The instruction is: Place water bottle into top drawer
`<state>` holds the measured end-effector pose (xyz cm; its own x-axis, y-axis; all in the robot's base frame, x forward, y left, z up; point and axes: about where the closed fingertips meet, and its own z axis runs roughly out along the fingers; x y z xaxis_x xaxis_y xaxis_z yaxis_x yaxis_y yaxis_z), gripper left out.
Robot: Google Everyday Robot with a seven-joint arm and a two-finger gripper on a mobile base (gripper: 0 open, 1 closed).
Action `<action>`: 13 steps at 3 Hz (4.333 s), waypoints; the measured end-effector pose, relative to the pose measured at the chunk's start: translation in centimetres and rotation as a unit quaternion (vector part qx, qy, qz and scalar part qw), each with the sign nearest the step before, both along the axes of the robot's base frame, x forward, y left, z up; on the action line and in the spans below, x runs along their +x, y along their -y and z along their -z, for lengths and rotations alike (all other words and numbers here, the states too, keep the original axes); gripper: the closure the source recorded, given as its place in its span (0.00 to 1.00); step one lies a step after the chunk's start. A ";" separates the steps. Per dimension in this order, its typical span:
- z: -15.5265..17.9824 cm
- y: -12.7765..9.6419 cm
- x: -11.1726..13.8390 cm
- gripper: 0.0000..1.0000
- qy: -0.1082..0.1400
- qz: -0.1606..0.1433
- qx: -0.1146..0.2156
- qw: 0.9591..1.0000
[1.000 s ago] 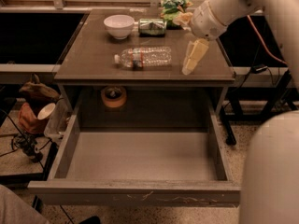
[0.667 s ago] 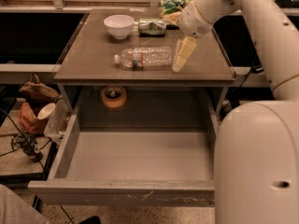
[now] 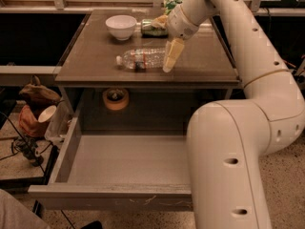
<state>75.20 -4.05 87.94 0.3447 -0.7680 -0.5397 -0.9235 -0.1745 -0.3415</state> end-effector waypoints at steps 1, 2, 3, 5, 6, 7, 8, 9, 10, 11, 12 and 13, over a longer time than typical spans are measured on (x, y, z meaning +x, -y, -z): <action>1.1 -0.9 0.9 0.00 -0.006 -0.001 0.000 1.000; 2.0 -1.7 1.4 0.00 -0.012 -0.003 -0.009 1.000; 2.0 -1.7 1.4 0.19 -0.012 -0.003 -0.009 1.000; 2.0 -1.7 1.4 0.65 -0.012 -0.003 -0.009 1.000; 1.9 -2.0 1.8 0.88 -0.006 0.001 -0.006 1.000; -0.5 -0.6 1.0 1.00 0.017 0.013 0.002 1.000; -6.7 2.3 -0.9 1.00 0.088 0.049 0.020 0.995; -14.0 5.4 -5.5 1.00 0.169 0.082 0.056 0.981; -13.7 5.8 -10.5 1.00 0.176 0.073 0.088 0.978; -7.7 6.7 -14.3 1.00 0.131 0.067 0.085 0.985; -5.9 6.3 -14.9 1.00 0.114 0.062 0.078 0.988; -5.8 6.7 -16.2 1.00 0.114 0.078 0.089 0.986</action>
Offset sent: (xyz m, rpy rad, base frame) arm 0.0347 0.0094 -0.0124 -0.0610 0.0657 0.0267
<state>58.99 -10.76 93.77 0.3580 -0.7214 -0.5928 -0.8303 0.0444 -0.5555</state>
